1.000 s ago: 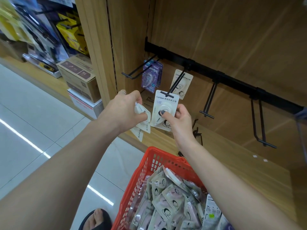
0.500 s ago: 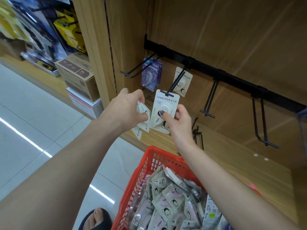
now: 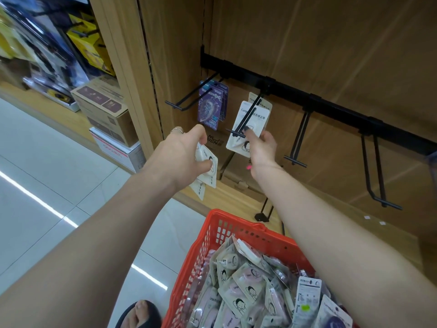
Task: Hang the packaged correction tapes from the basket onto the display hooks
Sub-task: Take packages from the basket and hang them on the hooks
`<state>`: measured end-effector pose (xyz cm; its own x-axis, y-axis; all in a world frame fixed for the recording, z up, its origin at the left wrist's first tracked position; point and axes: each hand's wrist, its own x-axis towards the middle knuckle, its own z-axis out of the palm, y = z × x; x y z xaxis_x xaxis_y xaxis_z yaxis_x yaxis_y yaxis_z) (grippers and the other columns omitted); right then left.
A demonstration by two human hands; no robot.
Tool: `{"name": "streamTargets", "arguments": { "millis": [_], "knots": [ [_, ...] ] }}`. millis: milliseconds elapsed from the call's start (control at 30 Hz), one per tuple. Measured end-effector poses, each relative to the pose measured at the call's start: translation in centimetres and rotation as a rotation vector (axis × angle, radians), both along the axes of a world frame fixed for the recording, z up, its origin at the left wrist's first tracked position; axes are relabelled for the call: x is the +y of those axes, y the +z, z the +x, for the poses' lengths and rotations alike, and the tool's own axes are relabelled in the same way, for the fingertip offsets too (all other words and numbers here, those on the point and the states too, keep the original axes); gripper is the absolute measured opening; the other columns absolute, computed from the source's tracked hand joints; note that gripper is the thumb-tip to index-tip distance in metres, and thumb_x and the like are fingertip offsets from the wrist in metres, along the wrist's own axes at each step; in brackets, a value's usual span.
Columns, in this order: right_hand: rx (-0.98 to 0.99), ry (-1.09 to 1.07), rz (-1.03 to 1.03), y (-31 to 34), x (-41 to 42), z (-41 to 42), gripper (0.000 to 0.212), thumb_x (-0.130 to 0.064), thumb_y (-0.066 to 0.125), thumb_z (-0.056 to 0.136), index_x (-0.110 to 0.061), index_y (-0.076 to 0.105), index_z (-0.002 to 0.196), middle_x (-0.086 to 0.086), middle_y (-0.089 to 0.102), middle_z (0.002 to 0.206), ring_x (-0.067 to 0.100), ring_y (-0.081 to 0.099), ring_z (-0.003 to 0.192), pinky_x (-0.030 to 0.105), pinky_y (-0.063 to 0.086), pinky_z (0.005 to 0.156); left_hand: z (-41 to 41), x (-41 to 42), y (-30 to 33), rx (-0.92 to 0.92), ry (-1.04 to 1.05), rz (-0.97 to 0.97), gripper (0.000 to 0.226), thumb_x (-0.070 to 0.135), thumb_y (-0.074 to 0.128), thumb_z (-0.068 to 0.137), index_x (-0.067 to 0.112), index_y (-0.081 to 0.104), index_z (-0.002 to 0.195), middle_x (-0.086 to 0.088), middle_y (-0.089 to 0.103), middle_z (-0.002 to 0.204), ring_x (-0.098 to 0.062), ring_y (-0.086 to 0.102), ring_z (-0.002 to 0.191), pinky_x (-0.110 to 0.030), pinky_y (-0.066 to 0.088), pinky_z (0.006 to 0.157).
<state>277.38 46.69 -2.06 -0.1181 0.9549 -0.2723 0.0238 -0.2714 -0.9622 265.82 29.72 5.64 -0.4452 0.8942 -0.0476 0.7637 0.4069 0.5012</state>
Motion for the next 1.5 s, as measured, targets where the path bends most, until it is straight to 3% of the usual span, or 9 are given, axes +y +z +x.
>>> {"name": "streamTargets", "arguments": {
  "millis": [133, 233, 433, 633, 867, 1000, 1133, 1267, 1500],
  "knots": [
    [0.017, -0.068, -0.055, -0.1, 2.0, -0.9, 0.017, -0.030, 0.074, 0.095, -0.024, 0.064, 0.109, -0.019, 0.052, 0.079, 0.006, 0.049, 0.069, 0.051, 0.053, 0.090, 0.3, 0.3, 0.1, 0.005, 0.001, 0.027, 0.041, 0.041, 0.075, 0.093, 0.034, 0.046, 0.121, -0.006, 0.052, 0.122, -0.026, 0.068, 0.089, -0.030, 0.059, 0.057],
    [0.008, -0.093, -0.063, 0.2, 2.8, -1.2, 0.046, -0.032, 0.075, 0.094, -0.012, 0.062, 0.133, -0.016, 0.049, 0.078, 0.005, 0.045, 0.066, 0.046, 0.050, 0.094, 0.3, 0.3, 0.3, -0.032, 0.006, 0.069, 0.045, 0.043, 0.077, 0.091, 0.034, 0.044, 0.120, -0.004, 0.056, 0.121, -0.022, 0.067, 0.094, -0.027, 0.057, 0.056],
    [-0.120, 0.011, -0.128, -0.2, 2.0, -0.2, 0.081, -0.040, 0.083, 0.085, -0.017, 0.040, 0.150, -0.002, 0.054, 0.115, 0.024, 0.051, 0.111, 0.053, 0.048, 0.108, 0.3, 0.3, 0.4, -0.092, 0.069, 0.112, 0.045, 0.045, 0.078, 0.090, 0.030, 0.044, 0.116, -0.002, 0.064, 0.120, -0.020, 0.073, 0.088, -0.027, 0.062, 0.054],
    [0.123, 0.255, -0.152, 0.3, -4.8, 2.4, 0.032, -0.040, 0.071, 0.093, -0.023, 0.061, 0.119, 0.008, 0.070, 0.126, 0.023, 0.070, 0.113, 0.040, 0.055, 0.101, 0.0, 0.4, 0.6, -0.130, 0.107, 0.170, 0.052, 0.048, 0.082, 0.085, 0.025, 0.043, 0.110, 0.006, 0.061, 0.103, -0.004, 0.066, 0.068, -0.011, 0.046, 0.040],
    [0.096, 0.541, -0.061, 2.4, -6.8, 4.5, 0.054, -0.009, 0.076, 0.092, -0.024, 0.055, 0.140, 0.014, 0.072, 0.118, 0.023, 0.074, 0.101, 0.035, 0.054, 0.083, -0.7, -0.2, 0.8, -0.130, 0.066, 0.145, 0.053, 0.059, 0.081, 0.079, 0.024, 0.053, 0.107, 0.006, 0.068, 0.103, -0.006, 0.069, 0.079, -0.017, 0.050, 0.045],
    [0.140, 0.593, -0.105, 2.7, -6.4, 5.4, 0.035, -0.004, 0.074, 0.091, -0.008, 0.062, 0.124, 0.017, 0.075, 0.115, 0.027, 0.074, 0.098, 0.044, 0.058, 0.087, -0.5, -0.6, 1.2, -0.228, 0.105, 0.158, 0.044, 0.057, 0.082, 0.078, 0.031, 0.049, 0.089, 0.018, 0.061, 0.082, 0.006, 0.067, 0.057, -0.011, 0.044, 0.038],
    [0.156, 0.630, -0.165, 2.6, -6.7, 5.9, 0.031, -0.012, 0.078, 0.081, -0.012, 0.061, 0.107, 0.002, 0.078, 0.097, 0.015, 0.073, 0.082, 0.034, 0.061, 0.075, -0.5, -0.6, 1.3, -0.223, 0.115, 0.150, 0.042, 0.058, 0.080, 0.081, 0.028, 0.050, 0.085, 0.017, 0.062, 0.076, 0.009, 0.066, 0.053, -0.009, 0.041, 0.037],
    [0.245, 0.513, -0.270, 2.9, -6.7, 6.1, 0.048, 0.002, 0.075, 0.087, -0.003, 0.060, 0.133, 0.016, 0.076, 0.118, 0.028, 0.075, 0.107, 0.046, 0.061, 0.094, -0.9, -0.6, 1.3, -0.236, 0.061, 0.065, 0.039, 0.055, 0.080, 0.081, 0.027, 0.055, 0.089, 0.015, 0.066, 0.079, 0.001, 0.069, 0.056, -0.010, 0.044, 0.039],
    [0.295, 0.332, -0.263, 3.7, -6.1, 6.7, 0.052, 0.007, 0.073, 0.086, -0.005, 0.061, 0.135, 0.019, 0.074, 0.122, 0.035, 0.070, 0.119, 0.057, 0.053, 0.107, -1.8, -1.4, 0.7, -0.111, -0.072, -0.176, 0.054, 0.069, 0.078, 0.072, 0.019, 0.064, 0.083, 0.010, 0.067, 0.078, -0.005, 0.064, 0.068, -0.019, 0.042, 0.041]
  ]
}}
